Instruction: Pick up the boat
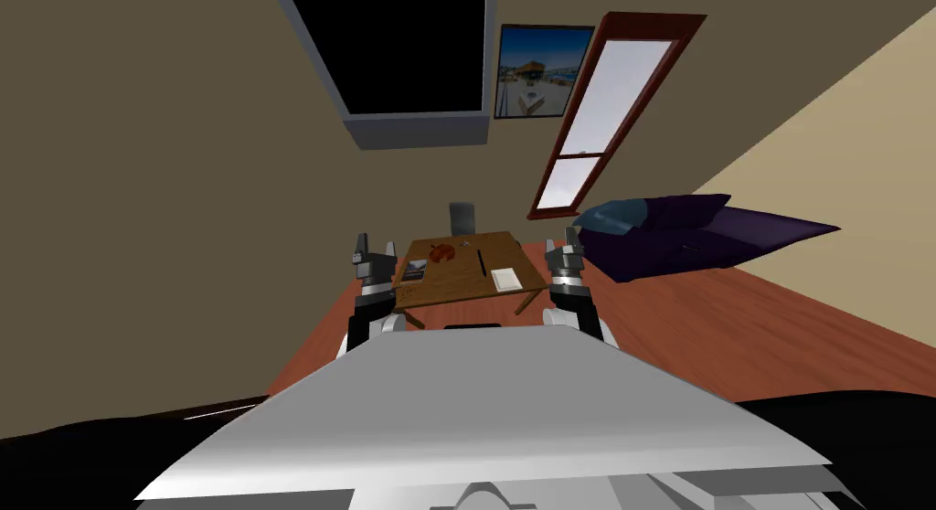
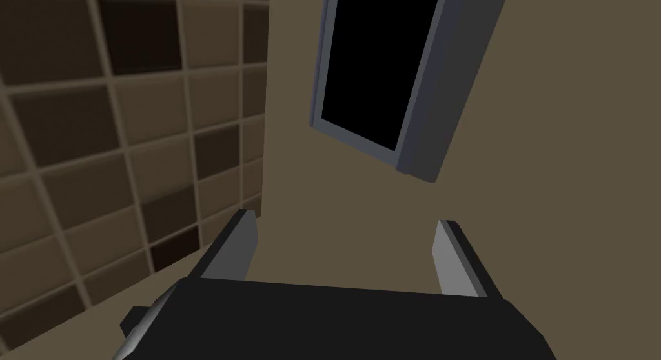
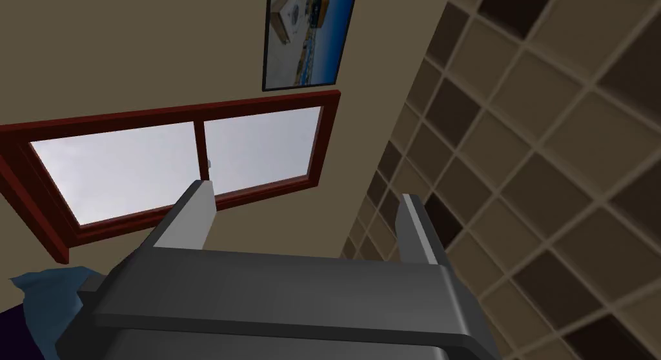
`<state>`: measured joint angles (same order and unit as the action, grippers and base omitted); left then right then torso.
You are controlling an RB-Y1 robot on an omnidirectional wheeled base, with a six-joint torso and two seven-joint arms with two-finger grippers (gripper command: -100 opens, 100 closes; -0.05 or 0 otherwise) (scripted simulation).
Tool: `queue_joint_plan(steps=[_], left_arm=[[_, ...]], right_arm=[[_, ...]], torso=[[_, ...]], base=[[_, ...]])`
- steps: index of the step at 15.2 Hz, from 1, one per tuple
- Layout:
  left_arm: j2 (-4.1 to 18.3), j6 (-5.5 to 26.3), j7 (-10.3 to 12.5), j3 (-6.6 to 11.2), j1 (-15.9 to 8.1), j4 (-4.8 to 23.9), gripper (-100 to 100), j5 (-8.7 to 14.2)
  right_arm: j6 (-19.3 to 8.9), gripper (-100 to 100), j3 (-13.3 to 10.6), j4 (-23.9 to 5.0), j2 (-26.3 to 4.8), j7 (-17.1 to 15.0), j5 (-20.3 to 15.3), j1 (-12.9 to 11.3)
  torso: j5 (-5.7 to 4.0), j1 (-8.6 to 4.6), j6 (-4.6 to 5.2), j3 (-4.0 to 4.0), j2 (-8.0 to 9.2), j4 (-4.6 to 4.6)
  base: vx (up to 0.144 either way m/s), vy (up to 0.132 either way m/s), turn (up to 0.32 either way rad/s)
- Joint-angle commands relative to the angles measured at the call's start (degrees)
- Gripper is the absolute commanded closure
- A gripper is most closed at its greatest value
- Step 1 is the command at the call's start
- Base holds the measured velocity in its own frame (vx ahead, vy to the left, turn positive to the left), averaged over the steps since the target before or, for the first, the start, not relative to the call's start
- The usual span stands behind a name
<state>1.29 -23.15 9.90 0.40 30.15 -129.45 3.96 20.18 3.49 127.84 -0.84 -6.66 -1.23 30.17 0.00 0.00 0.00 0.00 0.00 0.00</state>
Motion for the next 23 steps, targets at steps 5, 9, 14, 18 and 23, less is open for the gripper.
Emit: queue_joint_plan(steps=[5, 9, 14, 18, 23], left_arm=[[0.0, 0.0, 0.0, -0.01, 0.0, 0.0, 0, 0.0], [0.0, 0.0, 0.0, 0.0, 0.0, 0.0, 0, 0.0], [0.0, 0.0, 0.0, -0.01, 0.0, 0.0, 0, 0.0], [0.0, 0.0, 0.0, -0.01, 0.0, 0.0, 0, 0.0], [0.0, 0.0, 0.0, 0.0, 0.0, 0.0, 0, 0.0]], right_arm=[[-4.0, -100, 2.6, -5.6, -6.4, -4.2, 2.7, -0.8], [-8.1, -100, 5.3, -10.8, -10.2, -8.4, 5.5, -1.7], [-11.9, -100, 7.6, -16.5, -12.7, -12.5, 7.8, -2.4], [-15.8, -100, 10.1, -22.0, -15.3, -16.6, 10.4, -3.2], [-20.2, -100, 12.9, -27.9, -17.8, -21.2, 13.3, -4.0]], torso=[[-0.02, -0.06, -0.05, 0.02, 0.04, 0.01], [-0.03, -0.1, -0.03, 0.04, 0.08, 0.01], [-0.02, -0.09, -0.06, 0.04, 0.07, 0.01], [-0.02, -0.07, -0.08, 0.03, 0.05, 0.01], [-0.01, -0.09, -0.04, 0.01, 0.02, 0.01]], base=[[-0.015, -0.005, 0.214], [-0.026, -0.008, 0.313], [-0.025, -0.008, 0.282], [-0.02, -0.004, 0.323], [-0.017, -0.004, 0.234]])
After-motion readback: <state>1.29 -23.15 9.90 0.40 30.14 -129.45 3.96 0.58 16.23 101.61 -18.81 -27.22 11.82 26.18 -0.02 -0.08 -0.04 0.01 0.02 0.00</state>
